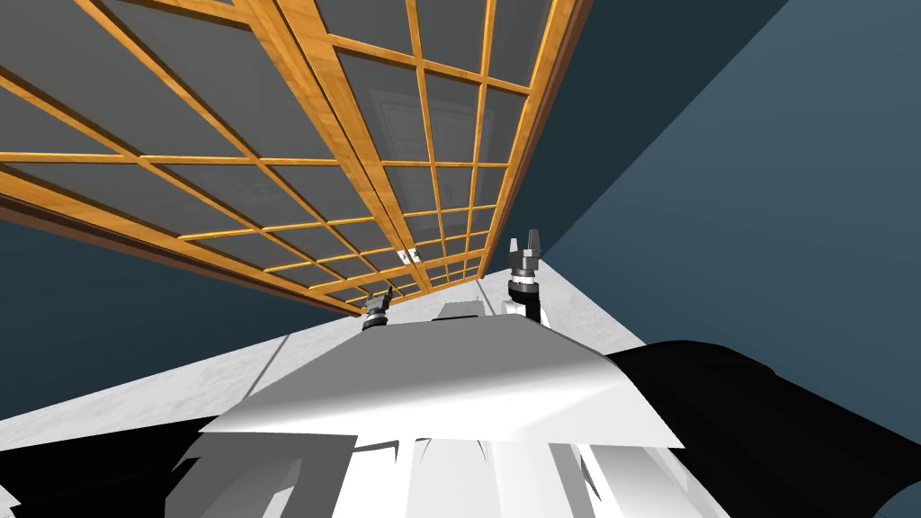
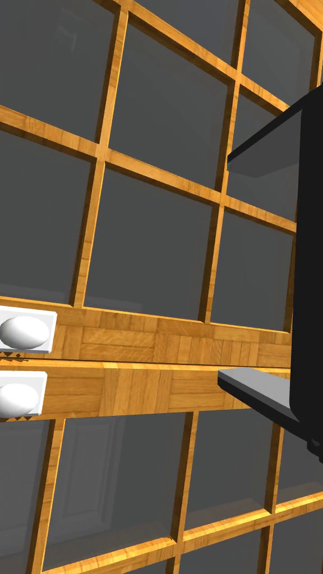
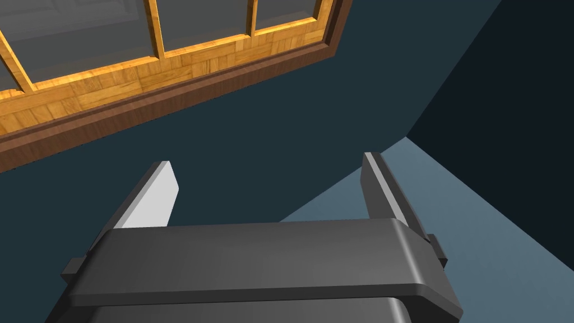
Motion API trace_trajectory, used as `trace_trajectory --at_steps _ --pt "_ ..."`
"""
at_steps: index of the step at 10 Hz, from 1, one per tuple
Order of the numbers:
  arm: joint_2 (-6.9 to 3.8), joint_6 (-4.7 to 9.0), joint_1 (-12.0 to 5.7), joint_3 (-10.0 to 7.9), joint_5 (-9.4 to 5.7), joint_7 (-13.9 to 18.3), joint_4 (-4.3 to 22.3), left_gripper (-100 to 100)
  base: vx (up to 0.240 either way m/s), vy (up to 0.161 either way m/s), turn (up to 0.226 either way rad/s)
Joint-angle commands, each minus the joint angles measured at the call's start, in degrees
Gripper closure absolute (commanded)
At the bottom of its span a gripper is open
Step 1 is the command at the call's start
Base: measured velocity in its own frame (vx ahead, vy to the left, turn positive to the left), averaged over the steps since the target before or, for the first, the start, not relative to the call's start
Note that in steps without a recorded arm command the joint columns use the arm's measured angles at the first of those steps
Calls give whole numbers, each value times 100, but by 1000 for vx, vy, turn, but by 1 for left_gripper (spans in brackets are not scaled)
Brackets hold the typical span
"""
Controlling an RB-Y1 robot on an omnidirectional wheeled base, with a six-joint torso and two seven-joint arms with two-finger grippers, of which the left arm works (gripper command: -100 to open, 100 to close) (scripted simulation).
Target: Pull the door open
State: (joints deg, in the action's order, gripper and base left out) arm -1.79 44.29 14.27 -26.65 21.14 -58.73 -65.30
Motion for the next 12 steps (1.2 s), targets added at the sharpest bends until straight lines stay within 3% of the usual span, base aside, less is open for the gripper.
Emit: trace_trajectory --at_steps 1,10,11,12 --pt "48 53 -39 -56 44 -188 141 -100 131 12 -36" --pt "370 357 -323 -341 249 -1059 949 -100 148 9 -33" --pt "360 317 -289 -316 242 -996 861 -100 78 8 -7" --pt "206 320 -206 -375 202 -1011 950 -100 -62 3 108"
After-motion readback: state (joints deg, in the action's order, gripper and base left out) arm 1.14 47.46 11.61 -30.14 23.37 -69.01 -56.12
